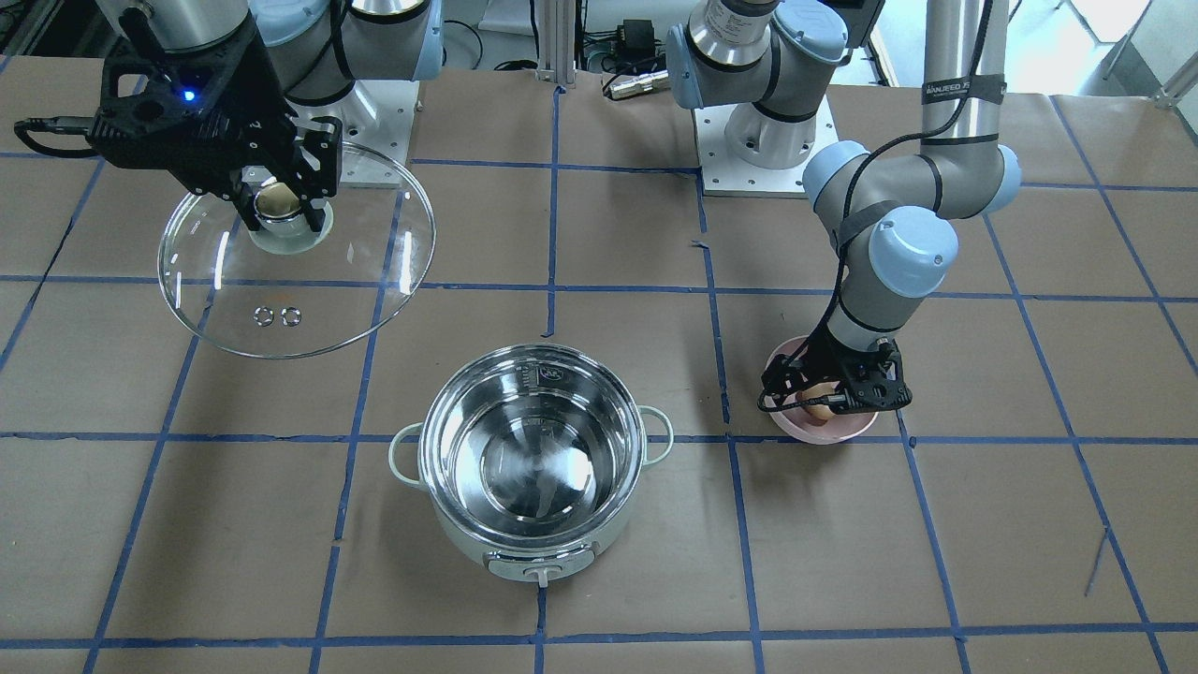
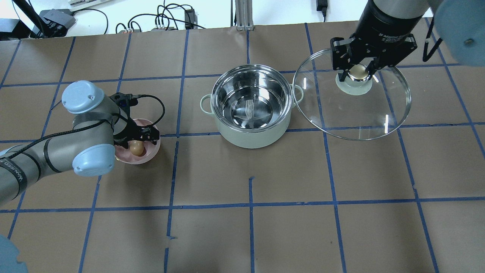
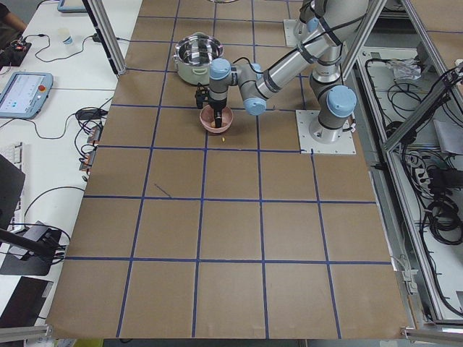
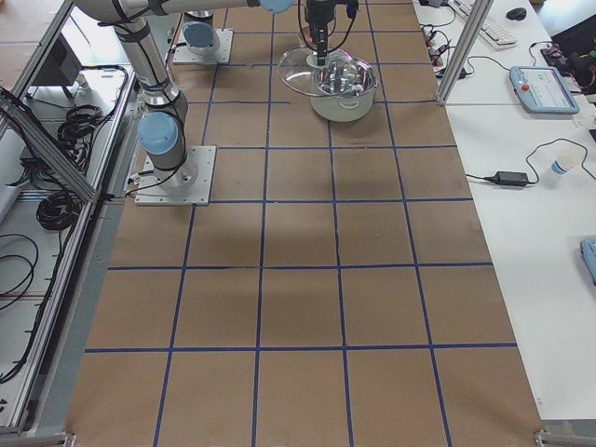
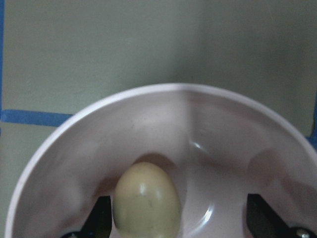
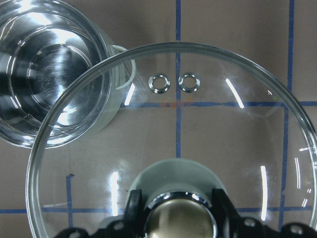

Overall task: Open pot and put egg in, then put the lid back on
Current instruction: 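Lower the left gripper into the pink bowl and grasp the egg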

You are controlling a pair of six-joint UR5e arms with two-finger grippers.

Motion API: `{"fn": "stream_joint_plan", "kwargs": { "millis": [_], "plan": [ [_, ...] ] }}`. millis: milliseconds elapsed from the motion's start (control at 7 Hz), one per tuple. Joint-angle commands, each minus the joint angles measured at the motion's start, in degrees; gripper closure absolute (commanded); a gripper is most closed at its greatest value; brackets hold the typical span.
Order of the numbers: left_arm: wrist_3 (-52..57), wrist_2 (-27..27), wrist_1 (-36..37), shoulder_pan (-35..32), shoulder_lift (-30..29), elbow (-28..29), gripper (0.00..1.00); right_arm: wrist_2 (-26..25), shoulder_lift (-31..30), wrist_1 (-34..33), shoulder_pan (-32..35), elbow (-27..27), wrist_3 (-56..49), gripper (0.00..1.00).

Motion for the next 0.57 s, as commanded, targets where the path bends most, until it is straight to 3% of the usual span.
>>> {"fn": "stream_joint_plan", "kwargs": {
  "millis": [0, 429],
  "plan": [
    [0.1, -0.1, 0.0, 0.0, -0.1, 0.1, 0.19, 0.1, 0.0, 0.0, 0.0, 0.0, 0.0, 0.97],
    [0.1, 0.0, 0.0, 0.0, -0.1, 0.6, 0.41, 0.0, 0.0, 0.0, 0.0, 0.0, 0.0, 0.97]
  ]
}}
